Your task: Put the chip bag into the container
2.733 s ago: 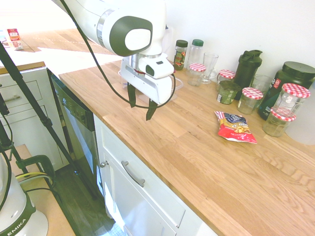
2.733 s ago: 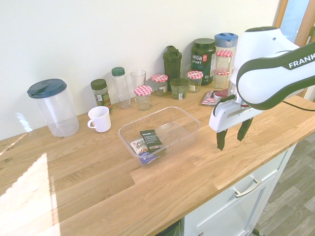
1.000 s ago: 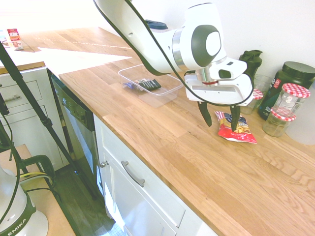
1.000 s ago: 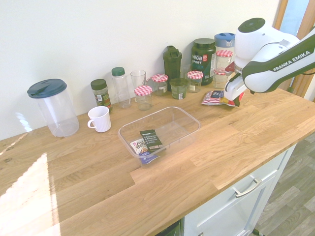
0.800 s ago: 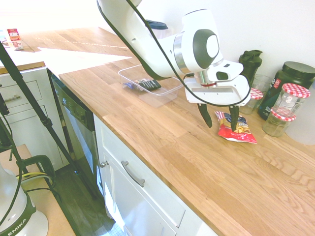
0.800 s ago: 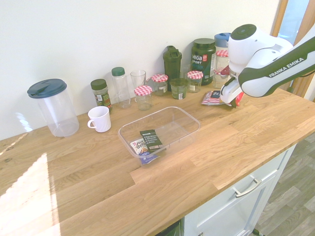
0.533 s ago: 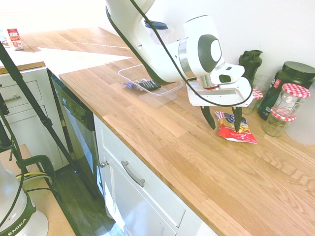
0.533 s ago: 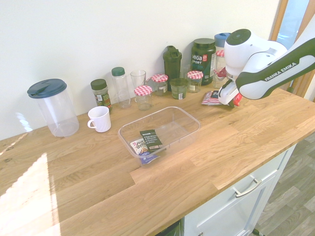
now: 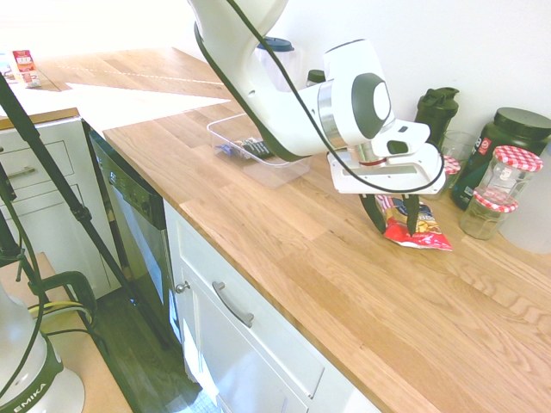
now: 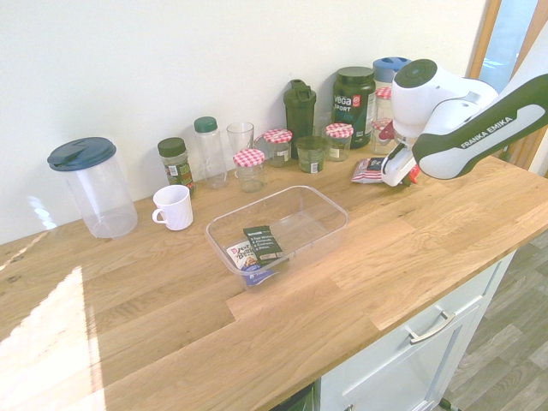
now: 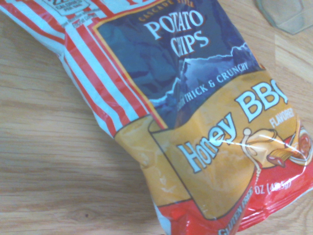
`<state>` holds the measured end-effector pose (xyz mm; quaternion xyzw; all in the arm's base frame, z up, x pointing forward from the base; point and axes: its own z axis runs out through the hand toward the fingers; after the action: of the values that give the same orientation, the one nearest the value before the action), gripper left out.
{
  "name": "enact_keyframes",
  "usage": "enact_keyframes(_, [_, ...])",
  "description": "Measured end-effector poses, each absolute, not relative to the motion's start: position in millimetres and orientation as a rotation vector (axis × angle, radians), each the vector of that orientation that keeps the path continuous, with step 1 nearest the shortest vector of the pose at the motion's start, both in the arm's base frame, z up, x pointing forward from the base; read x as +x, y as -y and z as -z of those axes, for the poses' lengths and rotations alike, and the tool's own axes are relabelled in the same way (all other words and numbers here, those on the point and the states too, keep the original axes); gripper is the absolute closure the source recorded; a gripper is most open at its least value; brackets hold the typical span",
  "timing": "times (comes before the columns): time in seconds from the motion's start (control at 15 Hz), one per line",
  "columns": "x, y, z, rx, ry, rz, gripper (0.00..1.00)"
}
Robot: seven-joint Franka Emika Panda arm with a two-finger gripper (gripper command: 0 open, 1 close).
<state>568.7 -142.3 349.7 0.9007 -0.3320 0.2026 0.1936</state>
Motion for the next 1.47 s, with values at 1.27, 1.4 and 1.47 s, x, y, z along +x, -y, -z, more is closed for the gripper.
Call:
enact_keyframes(1.27, [570.1, 127.3, -381.1, 2.566, 0.882, -0.701, 1.00])
enact_keyframes(1.4, [562.5, 107.9, -408.7, 2.572, 0.889, -0.762, 1.00])
enact_keyframes(1.47, [558.8, 99.1, -421.9, 2.572, 0.904, -0.784, 1.00])
